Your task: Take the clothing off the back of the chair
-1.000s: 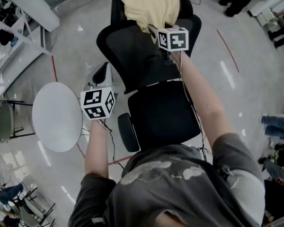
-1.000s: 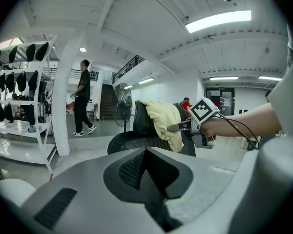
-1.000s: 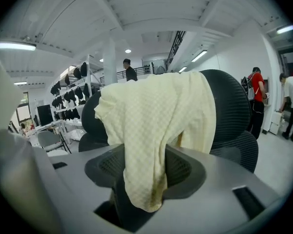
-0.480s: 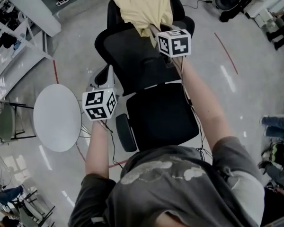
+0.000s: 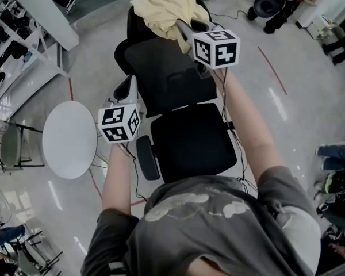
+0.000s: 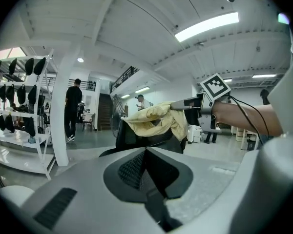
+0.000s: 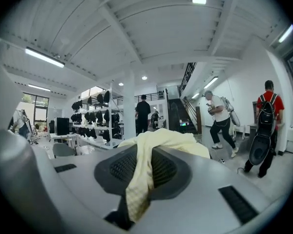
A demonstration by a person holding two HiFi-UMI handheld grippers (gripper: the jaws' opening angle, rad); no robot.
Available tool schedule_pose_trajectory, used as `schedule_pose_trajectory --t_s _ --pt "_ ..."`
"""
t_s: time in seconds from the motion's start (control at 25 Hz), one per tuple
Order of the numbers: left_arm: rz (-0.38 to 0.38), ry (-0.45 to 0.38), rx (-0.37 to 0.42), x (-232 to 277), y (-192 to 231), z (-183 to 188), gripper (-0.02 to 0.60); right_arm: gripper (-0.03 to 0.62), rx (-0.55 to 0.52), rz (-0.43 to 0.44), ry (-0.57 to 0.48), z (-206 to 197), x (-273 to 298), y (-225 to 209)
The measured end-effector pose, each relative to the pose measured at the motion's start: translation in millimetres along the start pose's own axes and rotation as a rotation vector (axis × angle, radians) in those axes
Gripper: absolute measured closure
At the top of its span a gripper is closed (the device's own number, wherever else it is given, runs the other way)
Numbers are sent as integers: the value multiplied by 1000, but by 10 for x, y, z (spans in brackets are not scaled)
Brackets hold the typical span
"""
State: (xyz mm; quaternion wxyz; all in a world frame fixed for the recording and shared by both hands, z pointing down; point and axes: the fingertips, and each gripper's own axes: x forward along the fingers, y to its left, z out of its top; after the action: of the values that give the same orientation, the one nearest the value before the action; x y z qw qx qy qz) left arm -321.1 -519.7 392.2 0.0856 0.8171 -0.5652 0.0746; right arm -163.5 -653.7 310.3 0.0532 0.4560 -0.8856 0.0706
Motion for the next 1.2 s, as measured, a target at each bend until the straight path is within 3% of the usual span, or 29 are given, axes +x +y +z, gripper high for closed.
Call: schedule_pose_trajectory --t_s 0.36,0.6,0.84,1.2 --pt "38 -83 18 -397 -255 443 581 546 3 49 -190 887 -876 165" --pt "54 -92 43 -649 -540 464 581 546 -34 99 -280 1241 -1638 340" --pt "80 -98 44 -988 -1069 434 581 545 0 135 -232 934 -2364 226" --pt "144 -50 17 -1623 -1853 -11 581 545 3 186 -202 228 -3414 259"
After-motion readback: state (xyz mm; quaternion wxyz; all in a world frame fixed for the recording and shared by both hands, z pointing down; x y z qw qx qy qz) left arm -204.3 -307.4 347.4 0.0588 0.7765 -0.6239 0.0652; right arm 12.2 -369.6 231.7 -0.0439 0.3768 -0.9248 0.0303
